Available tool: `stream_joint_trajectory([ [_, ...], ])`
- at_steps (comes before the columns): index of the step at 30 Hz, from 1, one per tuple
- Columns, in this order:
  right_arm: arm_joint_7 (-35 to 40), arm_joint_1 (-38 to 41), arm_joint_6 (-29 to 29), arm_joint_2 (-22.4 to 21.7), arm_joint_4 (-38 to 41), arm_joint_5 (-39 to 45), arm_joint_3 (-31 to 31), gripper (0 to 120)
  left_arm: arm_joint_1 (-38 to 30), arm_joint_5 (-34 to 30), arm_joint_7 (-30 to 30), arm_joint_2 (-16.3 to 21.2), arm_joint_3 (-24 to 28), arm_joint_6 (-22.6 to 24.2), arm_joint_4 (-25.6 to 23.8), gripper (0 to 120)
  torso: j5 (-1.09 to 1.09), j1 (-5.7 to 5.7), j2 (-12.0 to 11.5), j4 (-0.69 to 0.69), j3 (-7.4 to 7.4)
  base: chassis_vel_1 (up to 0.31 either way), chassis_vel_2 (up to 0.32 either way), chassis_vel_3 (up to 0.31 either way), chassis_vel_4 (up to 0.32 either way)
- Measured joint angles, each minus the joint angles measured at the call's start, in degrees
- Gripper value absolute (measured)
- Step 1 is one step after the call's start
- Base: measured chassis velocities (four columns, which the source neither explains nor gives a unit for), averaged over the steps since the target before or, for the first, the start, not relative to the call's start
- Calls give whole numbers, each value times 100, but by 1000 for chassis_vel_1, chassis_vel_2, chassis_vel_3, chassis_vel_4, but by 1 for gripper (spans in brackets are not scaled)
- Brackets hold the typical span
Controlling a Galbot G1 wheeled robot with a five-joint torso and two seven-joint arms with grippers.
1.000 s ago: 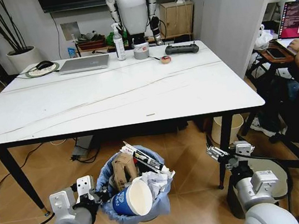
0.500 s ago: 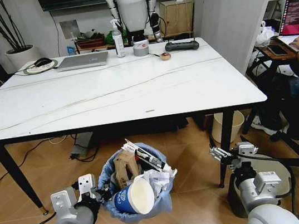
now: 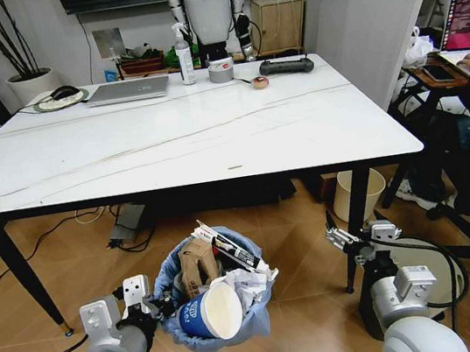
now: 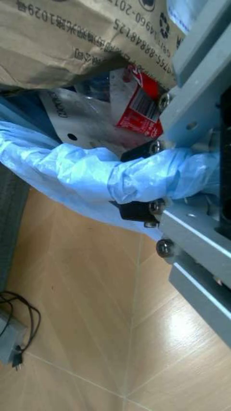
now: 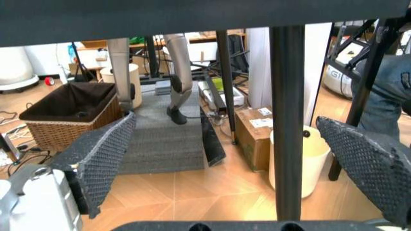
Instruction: Pick up the trash bin and place the trash from the table into it.
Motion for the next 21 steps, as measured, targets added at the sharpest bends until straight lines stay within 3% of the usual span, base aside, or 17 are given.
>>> stream_joint_trajectory([
  [21,70,31,-1,9,-77,8,-96,100,-35,7,29,-101,-21,0,0,0,0,-186,-499,0,-313,0,0,0,0],
])
